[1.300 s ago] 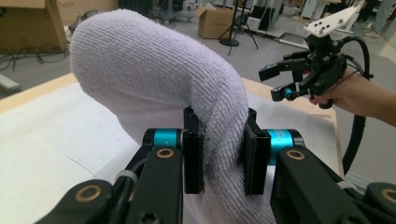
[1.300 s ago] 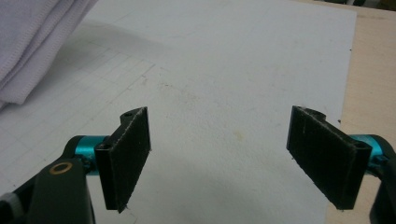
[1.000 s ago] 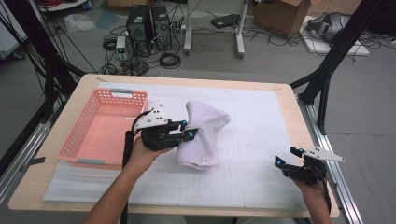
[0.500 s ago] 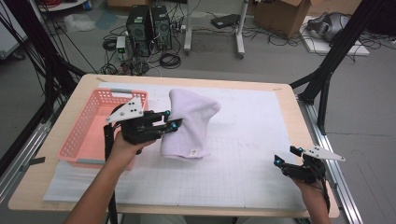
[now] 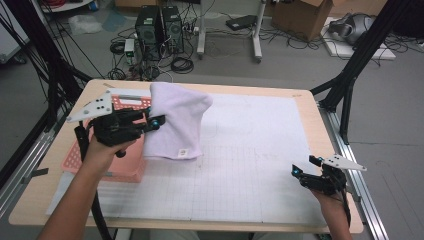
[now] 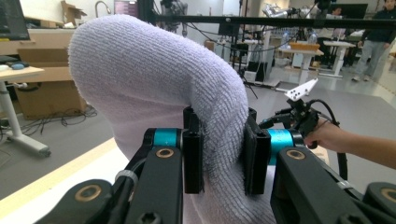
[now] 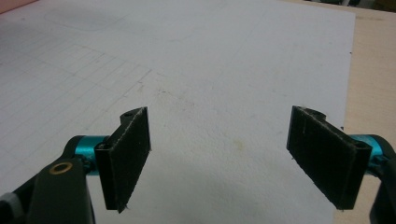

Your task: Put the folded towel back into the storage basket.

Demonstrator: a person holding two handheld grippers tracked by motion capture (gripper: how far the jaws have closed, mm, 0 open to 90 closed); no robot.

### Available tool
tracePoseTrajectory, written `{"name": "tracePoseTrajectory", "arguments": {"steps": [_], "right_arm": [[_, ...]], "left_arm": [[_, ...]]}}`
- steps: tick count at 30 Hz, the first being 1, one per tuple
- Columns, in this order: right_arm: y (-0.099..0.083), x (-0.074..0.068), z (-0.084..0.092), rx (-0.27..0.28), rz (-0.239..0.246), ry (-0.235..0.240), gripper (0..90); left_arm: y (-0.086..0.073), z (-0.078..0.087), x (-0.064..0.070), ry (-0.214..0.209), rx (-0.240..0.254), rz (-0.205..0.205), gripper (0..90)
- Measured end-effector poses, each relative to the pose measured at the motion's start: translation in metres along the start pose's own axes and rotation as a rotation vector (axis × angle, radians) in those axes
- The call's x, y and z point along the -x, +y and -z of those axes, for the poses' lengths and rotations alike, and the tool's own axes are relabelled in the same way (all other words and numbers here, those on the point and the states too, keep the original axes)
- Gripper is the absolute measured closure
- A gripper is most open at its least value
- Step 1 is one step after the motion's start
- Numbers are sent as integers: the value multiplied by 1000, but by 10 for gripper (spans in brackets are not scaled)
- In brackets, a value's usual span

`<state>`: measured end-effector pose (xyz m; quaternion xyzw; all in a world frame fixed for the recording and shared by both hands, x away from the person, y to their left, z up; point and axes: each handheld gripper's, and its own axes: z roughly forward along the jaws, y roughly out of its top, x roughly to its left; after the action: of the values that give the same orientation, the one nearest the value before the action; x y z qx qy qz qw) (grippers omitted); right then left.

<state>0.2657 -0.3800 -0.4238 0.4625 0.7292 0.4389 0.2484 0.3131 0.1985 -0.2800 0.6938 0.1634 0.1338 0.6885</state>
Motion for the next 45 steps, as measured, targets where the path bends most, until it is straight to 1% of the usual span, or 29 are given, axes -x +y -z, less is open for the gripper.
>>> {"name": "tracePoseTrajectory", "arguments": {"steps": [2,4,5,8,13,17,20,22,23,25,28,29,30,32,35,36,39,42,45], "right_arm": [[0,0,-1,-2,2,0,205],[1,-1,-1,-3,-3,0,205],[1,-1,-1,-2,3,0,205],[1,-2,0,2,-3,-1,205],[2,-3,-1,7,0,-6,205],[2,-3,-1,-2,1,-7,205],[2,-4,0,-4,-5,-11,205],[1,-3,0,-2,4,-16,205],[1,-4,1,-6,-3,-17,205],[1,-4,1,-4,-3,-20,205],[1,-6,1,-9,3,-23,205],[1,-7,0,-11,6,-23,205],[1,-8,0,-14,6,-24,205],[1,-10,-1,-19,14,-22,205],[1,-12,-2,-27,19,-21,205],[1,-13,-2,-27,20,-23,205],[1,-14,-2,-27,27,-18,205],[1,-14,-1,-27,28,-17,205],[1,-14,-1,-28,26,-18,205]], "left_arm": [[2,9,-4,5,14,6,740],[3,18,-8,14,16,6,741],[4,22,-9,18,20,7,740],[6,36,-13,31,35,5,741],[8,57,-19,48,56,1,741],[7,73,-24,60,77,1,741],[4,84,-31,70,84,3,740],[0,93,-36,80,82,4,740],[-2,97,-39,85,86,13,740],[-7,105,-46,98,89,25,740],[-19,115,-57,115,78,49,739],[-25,119,-62,130,63,63,739],[-32,122,-67,146,57,90,739],[-45,127,-76,171,47,130,738],[-61,130,-85,195,25,170,736],[-64,130,-87,203,22,187,736],[-73,132,-93,227,-5,215,736],[-78,132,-96,246,-24,230,735],[-82,130,-99,264,-59,243,732]]}}
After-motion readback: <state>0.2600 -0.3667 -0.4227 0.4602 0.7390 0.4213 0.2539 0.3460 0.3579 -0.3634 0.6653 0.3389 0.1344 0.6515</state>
